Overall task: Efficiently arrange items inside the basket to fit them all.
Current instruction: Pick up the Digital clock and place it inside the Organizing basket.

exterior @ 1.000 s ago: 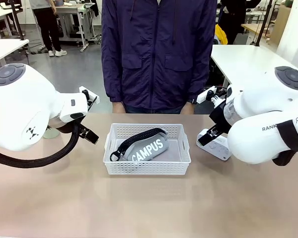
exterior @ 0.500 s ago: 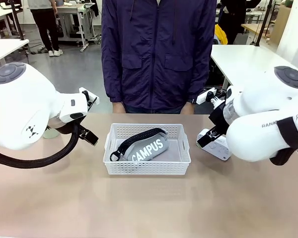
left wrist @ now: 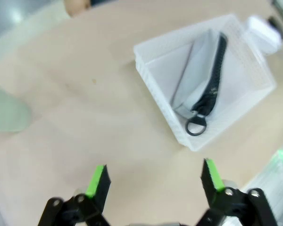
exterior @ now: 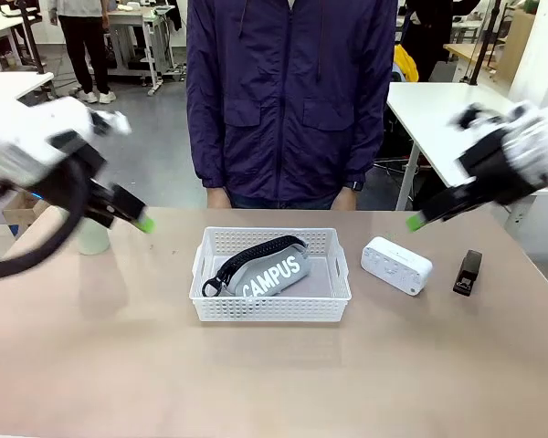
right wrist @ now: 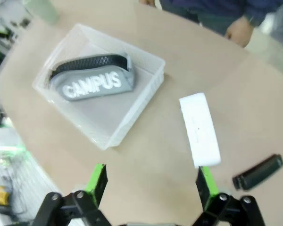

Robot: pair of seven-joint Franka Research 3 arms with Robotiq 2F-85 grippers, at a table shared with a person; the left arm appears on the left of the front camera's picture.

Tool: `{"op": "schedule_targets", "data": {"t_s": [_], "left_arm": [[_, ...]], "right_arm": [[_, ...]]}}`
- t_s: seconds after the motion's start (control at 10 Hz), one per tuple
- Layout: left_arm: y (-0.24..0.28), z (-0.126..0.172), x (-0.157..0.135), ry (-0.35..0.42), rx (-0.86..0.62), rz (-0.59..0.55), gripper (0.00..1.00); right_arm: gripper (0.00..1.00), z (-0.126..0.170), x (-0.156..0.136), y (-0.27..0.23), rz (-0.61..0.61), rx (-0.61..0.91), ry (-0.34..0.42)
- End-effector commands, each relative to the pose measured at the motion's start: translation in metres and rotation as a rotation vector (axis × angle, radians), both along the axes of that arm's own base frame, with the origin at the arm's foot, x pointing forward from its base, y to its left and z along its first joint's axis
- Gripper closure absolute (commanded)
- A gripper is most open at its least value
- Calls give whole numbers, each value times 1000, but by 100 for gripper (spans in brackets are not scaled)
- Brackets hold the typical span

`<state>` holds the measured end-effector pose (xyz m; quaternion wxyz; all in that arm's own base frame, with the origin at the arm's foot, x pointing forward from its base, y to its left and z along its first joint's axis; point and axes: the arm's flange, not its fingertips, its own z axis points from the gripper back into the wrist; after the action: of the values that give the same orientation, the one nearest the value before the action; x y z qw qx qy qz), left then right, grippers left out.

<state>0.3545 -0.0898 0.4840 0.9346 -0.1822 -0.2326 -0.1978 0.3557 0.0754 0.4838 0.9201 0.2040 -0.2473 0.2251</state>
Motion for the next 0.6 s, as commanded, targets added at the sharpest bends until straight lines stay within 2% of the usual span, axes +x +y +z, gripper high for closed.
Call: {"op": "schedule_targets", "data": {"t_s": [0.0,0.2,0.3,0.5], "left_arm": [[74,-8,-70,-6,-209,88,0],[160,-10,-97,-24,-534,181,0],[201,-21,-111,-42,-667,222,0],[268,-58,-132,-57,-864,340,0]], "right_arm": [[0,-5,-63,-83,-204,256,69],[0,-2,-97,-169,-269,491,12],[0,-9,-108,-206,-286,577,11],[0,-38,-123,-269,-408,714,30]]}}
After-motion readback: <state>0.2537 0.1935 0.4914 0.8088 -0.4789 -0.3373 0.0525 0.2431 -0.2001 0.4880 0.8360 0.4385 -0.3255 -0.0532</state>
